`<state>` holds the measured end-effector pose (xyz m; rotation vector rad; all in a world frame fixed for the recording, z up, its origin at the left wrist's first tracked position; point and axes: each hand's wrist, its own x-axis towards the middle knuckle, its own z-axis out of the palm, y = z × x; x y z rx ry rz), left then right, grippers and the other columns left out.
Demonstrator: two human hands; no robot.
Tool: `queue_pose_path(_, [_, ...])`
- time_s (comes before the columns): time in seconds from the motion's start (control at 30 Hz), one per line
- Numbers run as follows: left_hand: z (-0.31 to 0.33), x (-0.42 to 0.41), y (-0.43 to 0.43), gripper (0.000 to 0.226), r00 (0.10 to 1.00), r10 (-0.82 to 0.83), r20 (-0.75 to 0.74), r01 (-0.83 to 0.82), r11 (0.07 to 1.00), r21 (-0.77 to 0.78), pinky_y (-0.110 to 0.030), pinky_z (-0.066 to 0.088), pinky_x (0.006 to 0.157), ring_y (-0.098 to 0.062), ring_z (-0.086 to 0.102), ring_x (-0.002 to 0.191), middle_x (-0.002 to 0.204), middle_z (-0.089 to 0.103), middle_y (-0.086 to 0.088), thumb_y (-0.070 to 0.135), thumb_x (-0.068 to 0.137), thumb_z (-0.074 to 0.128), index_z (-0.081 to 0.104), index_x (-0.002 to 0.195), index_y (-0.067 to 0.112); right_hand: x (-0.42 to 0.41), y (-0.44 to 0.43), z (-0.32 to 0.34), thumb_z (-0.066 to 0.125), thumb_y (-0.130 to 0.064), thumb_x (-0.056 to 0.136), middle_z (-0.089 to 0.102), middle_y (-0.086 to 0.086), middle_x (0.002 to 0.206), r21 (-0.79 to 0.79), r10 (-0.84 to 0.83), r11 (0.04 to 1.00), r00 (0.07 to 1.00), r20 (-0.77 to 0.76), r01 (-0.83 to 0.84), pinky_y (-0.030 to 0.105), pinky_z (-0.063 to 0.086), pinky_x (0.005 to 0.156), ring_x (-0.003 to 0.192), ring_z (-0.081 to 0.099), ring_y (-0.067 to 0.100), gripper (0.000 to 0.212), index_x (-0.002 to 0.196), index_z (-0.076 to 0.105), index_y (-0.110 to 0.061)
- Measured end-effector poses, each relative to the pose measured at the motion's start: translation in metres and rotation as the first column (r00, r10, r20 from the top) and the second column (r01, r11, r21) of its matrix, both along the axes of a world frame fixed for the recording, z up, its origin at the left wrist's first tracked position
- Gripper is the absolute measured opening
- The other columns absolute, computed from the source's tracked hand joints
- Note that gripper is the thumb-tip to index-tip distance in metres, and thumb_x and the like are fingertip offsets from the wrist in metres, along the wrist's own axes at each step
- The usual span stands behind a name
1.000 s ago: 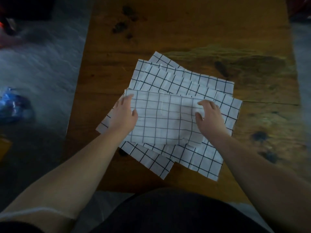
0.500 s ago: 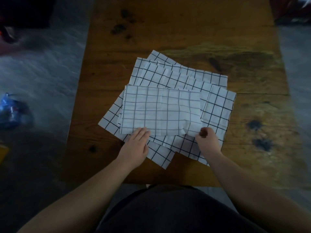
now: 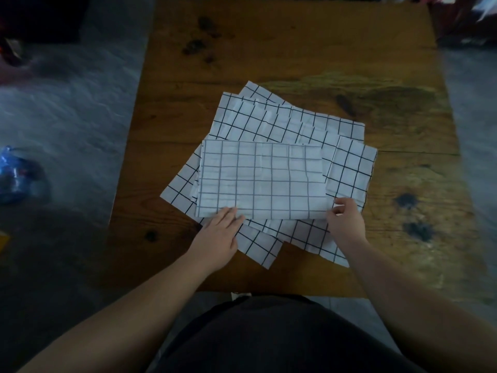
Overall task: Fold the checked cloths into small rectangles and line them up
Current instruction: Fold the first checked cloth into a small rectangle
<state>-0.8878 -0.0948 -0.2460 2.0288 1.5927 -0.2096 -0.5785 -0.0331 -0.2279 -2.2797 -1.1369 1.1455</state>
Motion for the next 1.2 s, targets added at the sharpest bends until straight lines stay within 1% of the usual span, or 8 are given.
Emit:
queue_pose_path(0.1, [0.005, 0.006, -0.003, 0.061, 1.0, -0.022, -0.022, 0.023, 0.998, 0.054, -0.037, -0.006, 0.121, -0.017, -0.006, 0.156, 0.17, 0.005, -0.001, 0.031, 0.106, 0.036, 0.013, 0.162, 0.024, -0.009, -0.005, 0.005, 0.055, -0.008, 0.099, 0.052, -0.003, 0.129, 0.086, 0.098, 0.99, 0.987, 0.13, -0.11, 0.033, 0.054, 0.085, 0.11, 0.058, 0.018, 0.041, 0.138, 0.051, -0.019])
queue_pose_path(0.17, [0.008, 0.015, -0.005, 0.062, 0.997, -0.074, -0.026, 0.076, 0.995, 0.07, -0.038, -0.007, 0.125, -0.017, -0.007, 0.156, 0.17, 0.005, -0.002, 0.033, 0.106, 0.034, 0.011, 0.162, 0.022, -0.024, -0.014, 0.011, 0.052, -0.008, 0.099, 0.05, -0.002, 0.142, 0.124, 0.356, 0.911, 0.9, 0.251, -0.394, 0.031, 0.041, 0.107, 0.132, 0.046, 0.017, 0.043, 0.14, 0.052, -0.021])
queue_pose_path(0.3, [0.008, 0.038, -0.002, 0.064, 0.992, -0.117, -0.058, 0.12, 0.992, 0.05, -0.042, -0.006, 0.126, -0.02, -0.009, 0.156, 0.17, 0.0, -0.003, 0.039, 0.106, 0.031, 0.006, 0.162, 0.018, -0.068, -0.037, 0.006, 0.047, -0.02, 0.101, 0.028, 0.0, 0.166, -0.025, 0.814, 0.49, 0.447, 0.371, -0.872, 0.035, 0.005, 0.125, 0.155, 0.018, 0.019, 0.059, 0.158, 0.032, -0.021])
queue_pose_path(0.4, [0.0, 0.042, 0.001, 0.068, 0.989, -0.109, -0.1, 0.112, 0.994, 0.02, -0.043, -0.004, 0.127, -0.021, -0.008, 0.156, 0.171, -0.001, -0.005, 0.041, 0.105, 0.032, 0.005, 0.162, 0.015, -0.089, -0.05, -0.009, 0.019, -0.039, 0.103, 0.004, 0.0, 0.171, -0.145, 0.879, 0.359, 0.282, 0.384, -0.922, 0.038, -0.009, 0.124, 0.157, -0.005, 0.016, 0.064, 0.163, 0.008, -0.02])
queue_pose_path(0.47, [-0.005, 0.039, 0.002, 0.069, 0.987, -0.113, -0.112, 0.115, 0.993, 0.007, -0.045, -0.001, 0.127, -0.021, -0.008, 0.156, 0.171, -0.001, -0.004, 0.042, 0.105, 0.032, 0.003, 0.162, 0.016, -0.093, -0.052, -0.017, 0.011, -0.046, 0.102, -0.001, -0.001, 0.171, -0.18, 0.88, 0.359, 0.267, 0.394, -0.916, 0.041, -0.009, 0.125, 0.156, -0.01, 0.015, 0.067, 0.163, 0.002, -0.019])
queue_pose_path(0.63, [-0.011, 0.021, -0.003, 0.065, 0.986, -0.116, -0.117, 0.123, 0.991, 0.052, -0.043, -0.003, 0.127, -0.018, -0.008, 0.156, 0.171, -0.002, 0.0, 0.042, 0.106, 0.026, 0.0, 0.162, 0.023, -0.084, -0.053, -0.028, 0.025, -0.044, 0.107, -0.005, -0.003, 0.17, -0.187, 0.861, 0.385, 0.279, 0.426, -0.904, 0.039, -0.009, 0.124, 0.155, -0.01, 0.013, 0.065, 0.163, -0.001, -0.022])
queue_pose_path(1.07, [-0.015, -0.053, -0.029, 0.068, 0.97, 0.14, -0.197, -0.131, 0.99, 0.057, -0.045, 0.002, 0.127, -0.02, -0.012, 0.156, 0.17, -0.007, -0.002, 0.049, 0.106, 0.023, -0.007, 0.161, 0.024, -0.017, -0.066, -0.024, 0.018, -0.042, 0.107, -0.008, 0.0, 0.171, -0.282, 0.722, 0.664, 0.496, 0.482, -0.693, 0.041, -0.004, 0.127, 0.155, -0.014, 0.015, 0.065, 0.163, -0.004, -0.018])
queue_pose_path(1.2, [0.0, -0.026, -0.022, 0.069, 0.977, 0.138, -0.165, -0.126, 0.988, 0.085, -0.047, -0.002, 0.127, -0.026, -0.011, 0.156, 0.17, -0.004, -0.007, 0.042, 0.105, 0.03, -0.003, 0.162, 0.02, -0.045, -0.069, -0.019, 0.02, -0.041, 0.107, -0.014, 0.002, 0.169, -0.272, 0.757, 0.617, 0.463, 0.46, -0.738, 0.045, -0.006, 0.127, 0.155, -0.019, 0.019, 0.066, 0.161, -0.01, -0.017])
